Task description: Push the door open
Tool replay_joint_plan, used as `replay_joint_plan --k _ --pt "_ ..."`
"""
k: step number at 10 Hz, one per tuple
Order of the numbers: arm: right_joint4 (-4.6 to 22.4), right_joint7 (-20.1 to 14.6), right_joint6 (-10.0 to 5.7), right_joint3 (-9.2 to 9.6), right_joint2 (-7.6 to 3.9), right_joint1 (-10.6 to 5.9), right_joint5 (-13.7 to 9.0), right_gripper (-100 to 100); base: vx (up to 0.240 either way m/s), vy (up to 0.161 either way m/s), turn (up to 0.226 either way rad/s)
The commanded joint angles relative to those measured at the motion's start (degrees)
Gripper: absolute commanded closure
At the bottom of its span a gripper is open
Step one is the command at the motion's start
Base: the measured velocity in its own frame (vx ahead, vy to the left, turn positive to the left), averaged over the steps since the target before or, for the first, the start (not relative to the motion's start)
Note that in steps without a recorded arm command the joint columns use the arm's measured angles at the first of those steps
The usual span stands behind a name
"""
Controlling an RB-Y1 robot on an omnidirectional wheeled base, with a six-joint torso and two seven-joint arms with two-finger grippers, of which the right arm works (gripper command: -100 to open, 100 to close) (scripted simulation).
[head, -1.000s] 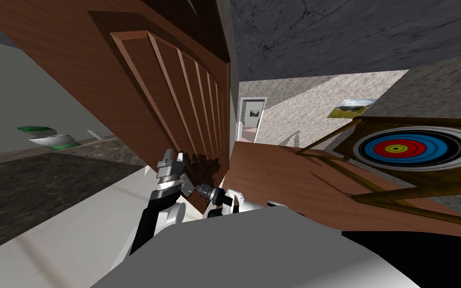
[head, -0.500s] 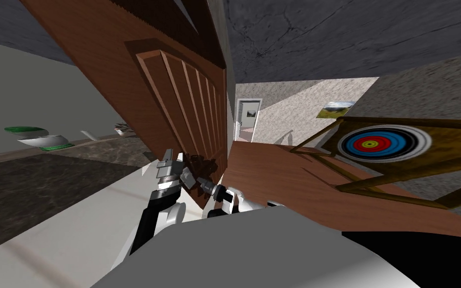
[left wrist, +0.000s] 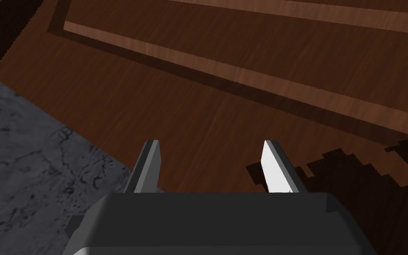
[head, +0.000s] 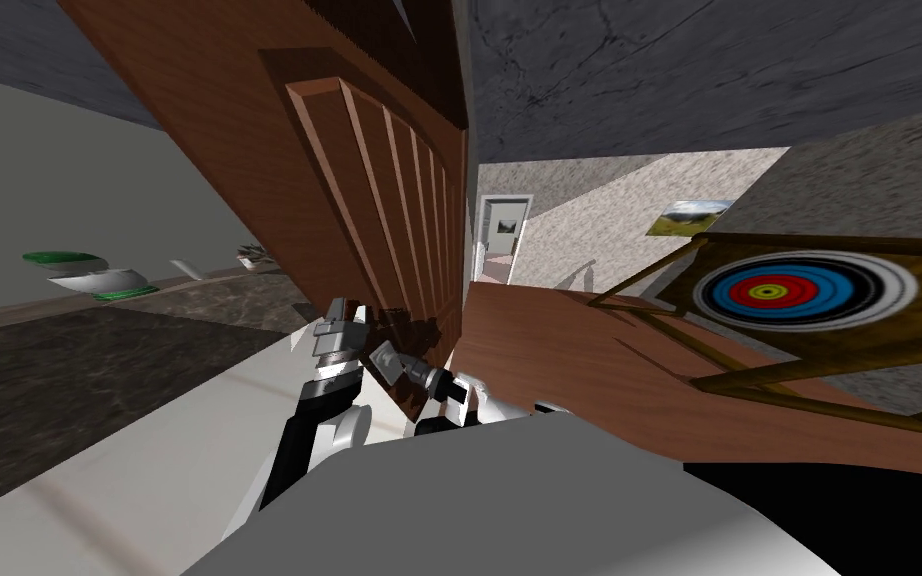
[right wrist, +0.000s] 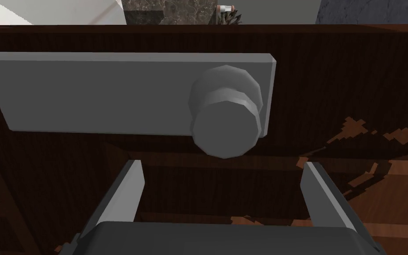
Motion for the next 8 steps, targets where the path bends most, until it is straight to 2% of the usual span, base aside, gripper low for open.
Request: replay_joint_plan --k 1,3,4,5,8 --pt "0.4 0.2 -0.06 -0.35 0.57 -0.02 0.1 -100 0.082 0.188 0.027" --pt "0.8 0.5 -0.09 -0.73 1.72 -0.07 0.2 -100 0.083 0.149 0.015" --pt "0.6 0.3 0.01 -0.6 1.27 -0.09 0.1 -100 0.042 0.059 -0.002" --pt "0.6 0.3 0.01 -0.6 1.27 -0.09 0.1 100 -0.008 -0.008 -0.002" --pt "0.6 0.3 0.01 -0.6 1.27 -0.09 0.1 100 -0.012 -0.018 0.001"
